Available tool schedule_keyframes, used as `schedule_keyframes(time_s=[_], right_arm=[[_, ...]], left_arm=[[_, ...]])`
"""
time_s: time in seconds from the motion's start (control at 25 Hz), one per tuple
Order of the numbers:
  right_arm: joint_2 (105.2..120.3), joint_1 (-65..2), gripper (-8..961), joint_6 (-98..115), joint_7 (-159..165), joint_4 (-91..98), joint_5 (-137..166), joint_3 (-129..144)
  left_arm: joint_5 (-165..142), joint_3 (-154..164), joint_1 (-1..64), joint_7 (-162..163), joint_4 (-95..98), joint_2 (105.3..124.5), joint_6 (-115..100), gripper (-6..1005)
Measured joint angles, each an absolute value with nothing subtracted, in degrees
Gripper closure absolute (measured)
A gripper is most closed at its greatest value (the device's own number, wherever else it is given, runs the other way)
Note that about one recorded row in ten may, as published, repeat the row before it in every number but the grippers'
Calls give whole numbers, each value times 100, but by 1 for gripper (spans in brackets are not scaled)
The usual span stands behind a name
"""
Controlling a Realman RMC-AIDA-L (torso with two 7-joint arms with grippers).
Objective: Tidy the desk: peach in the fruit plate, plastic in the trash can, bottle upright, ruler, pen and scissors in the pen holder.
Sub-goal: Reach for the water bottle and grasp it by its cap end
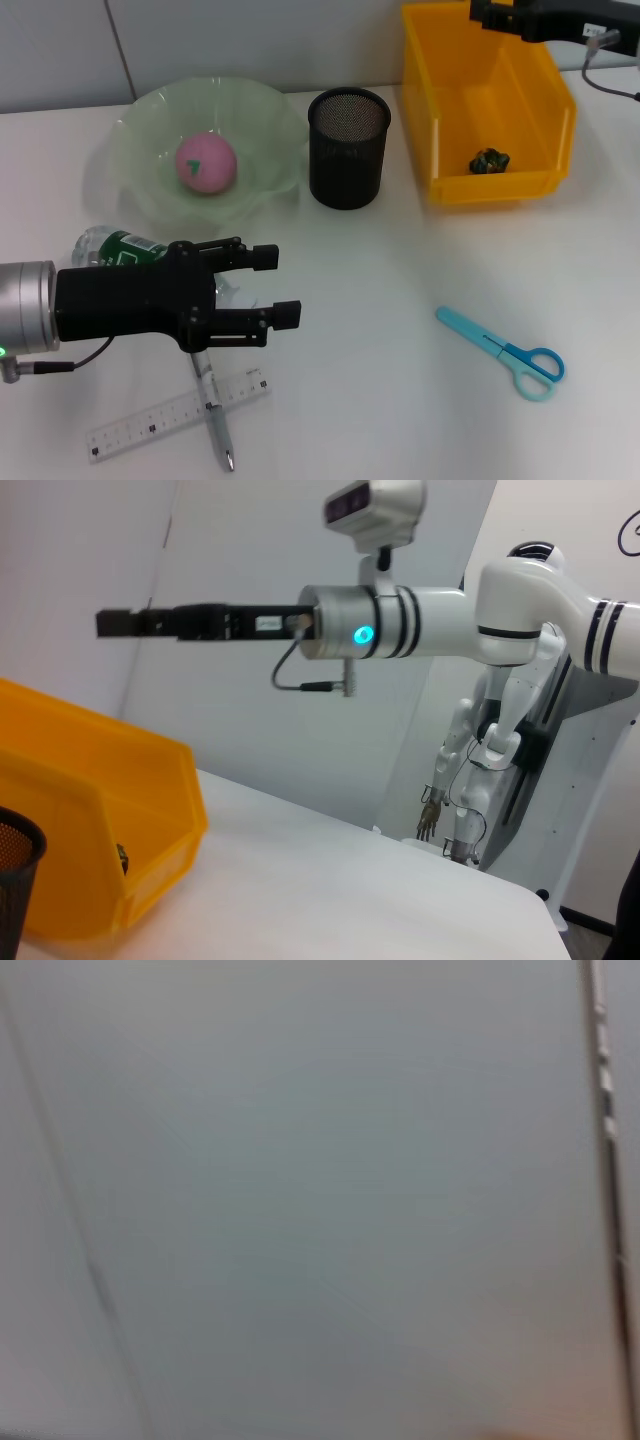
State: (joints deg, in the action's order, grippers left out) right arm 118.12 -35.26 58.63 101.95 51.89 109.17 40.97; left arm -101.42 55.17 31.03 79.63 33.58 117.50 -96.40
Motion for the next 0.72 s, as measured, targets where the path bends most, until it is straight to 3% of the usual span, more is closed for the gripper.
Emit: schedule_keyframes(time_s=[0.24, 0.72], right_arm=[[11794, -3214, 205, 7041, 10205, 5609, 10141, 4055], [11421, -2977, 206, 9404, 10631, 5656, 9720, 4085]], left_arm=[[-10137, 5454, 3102, 7962, 3381, 11747, -9645, 181], [-10133, 5411, 3102, 7882, 3363, 11742, -9651, 180]])
